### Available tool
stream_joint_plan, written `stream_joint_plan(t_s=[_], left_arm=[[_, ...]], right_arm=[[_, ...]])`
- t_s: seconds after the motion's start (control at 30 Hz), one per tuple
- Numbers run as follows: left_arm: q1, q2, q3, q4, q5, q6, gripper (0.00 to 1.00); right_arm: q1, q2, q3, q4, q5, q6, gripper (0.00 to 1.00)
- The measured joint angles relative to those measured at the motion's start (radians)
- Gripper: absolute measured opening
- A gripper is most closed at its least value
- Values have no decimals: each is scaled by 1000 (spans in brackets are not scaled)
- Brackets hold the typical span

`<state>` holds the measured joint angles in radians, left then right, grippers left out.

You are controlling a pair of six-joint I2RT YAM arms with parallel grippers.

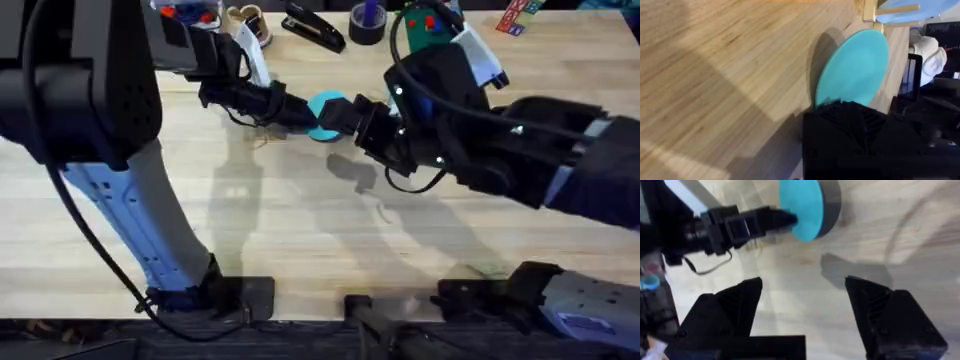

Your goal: Pick up the plates from the table one by one and place each into a slot on the dish rack.

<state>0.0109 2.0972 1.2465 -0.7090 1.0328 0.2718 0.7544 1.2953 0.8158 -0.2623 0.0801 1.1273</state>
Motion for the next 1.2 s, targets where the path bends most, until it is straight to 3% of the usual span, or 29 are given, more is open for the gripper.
stream_joint_plan(t_s=[0.23,0.43,0.67,1.2], left_arm=[[0,0,0,0,0,0,41],[0,0,0,0,0,0,41],[0,0,0,0,0,0,41],[0,0,0,0,0,0,40]], right_arm=[[1,7,-93,221,61,22,993],[1,113,-105,340,80,26,993],[1,231,-107,418,85,20,994],[-23,353,-108,631,115,17,993]])
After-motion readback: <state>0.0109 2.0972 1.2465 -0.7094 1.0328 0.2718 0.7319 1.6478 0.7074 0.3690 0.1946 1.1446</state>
